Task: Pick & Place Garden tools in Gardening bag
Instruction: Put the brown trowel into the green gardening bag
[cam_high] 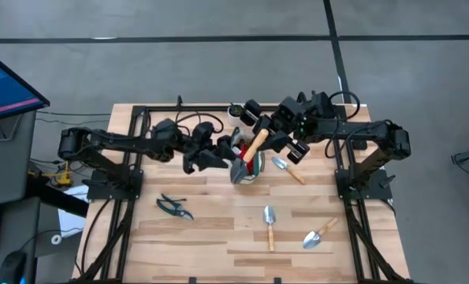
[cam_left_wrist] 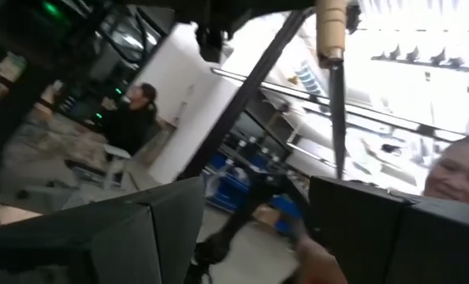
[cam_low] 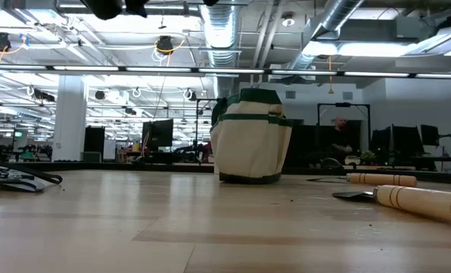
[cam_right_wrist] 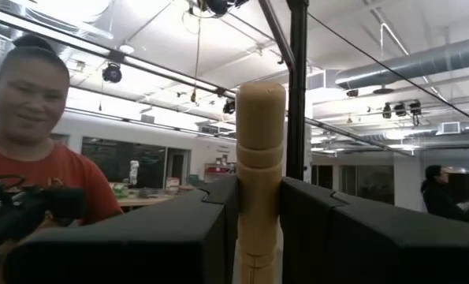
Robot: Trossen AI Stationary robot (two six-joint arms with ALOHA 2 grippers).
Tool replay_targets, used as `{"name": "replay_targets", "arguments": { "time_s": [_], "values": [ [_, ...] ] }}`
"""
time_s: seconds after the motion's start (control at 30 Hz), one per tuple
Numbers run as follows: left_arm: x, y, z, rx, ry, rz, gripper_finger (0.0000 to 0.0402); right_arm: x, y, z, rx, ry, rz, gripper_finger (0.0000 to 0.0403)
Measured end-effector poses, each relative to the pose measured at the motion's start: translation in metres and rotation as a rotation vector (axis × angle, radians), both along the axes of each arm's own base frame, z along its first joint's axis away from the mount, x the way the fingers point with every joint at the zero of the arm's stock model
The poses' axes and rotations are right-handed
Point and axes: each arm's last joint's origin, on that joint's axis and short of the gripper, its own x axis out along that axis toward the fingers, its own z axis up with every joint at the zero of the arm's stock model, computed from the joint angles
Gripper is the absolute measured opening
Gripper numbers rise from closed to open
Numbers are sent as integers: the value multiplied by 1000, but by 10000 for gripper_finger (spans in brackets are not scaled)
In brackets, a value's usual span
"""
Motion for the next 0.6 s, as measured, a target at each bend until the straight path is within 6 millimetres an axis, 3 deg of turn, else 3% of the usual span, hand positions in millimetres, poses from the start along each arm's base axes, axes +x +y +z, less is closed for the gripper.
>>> {"name": "replay_targets", "arguments": {
  "time_s": [0.13, 0.43, 0.6],
  "values": [
    [0, -1, 5, -14, 3, -50, 221, 0, -1, 0, -1, -4, -10, 64],
    [-1, 5, 37, 52, -70, -158, 221, 5, 1, -4, 16, 20, 6, 64],
    [4, 2, 33, 39, 49, -230, 221, 4, 2, -4, 15, 18, 10, 64]
  ]
}}
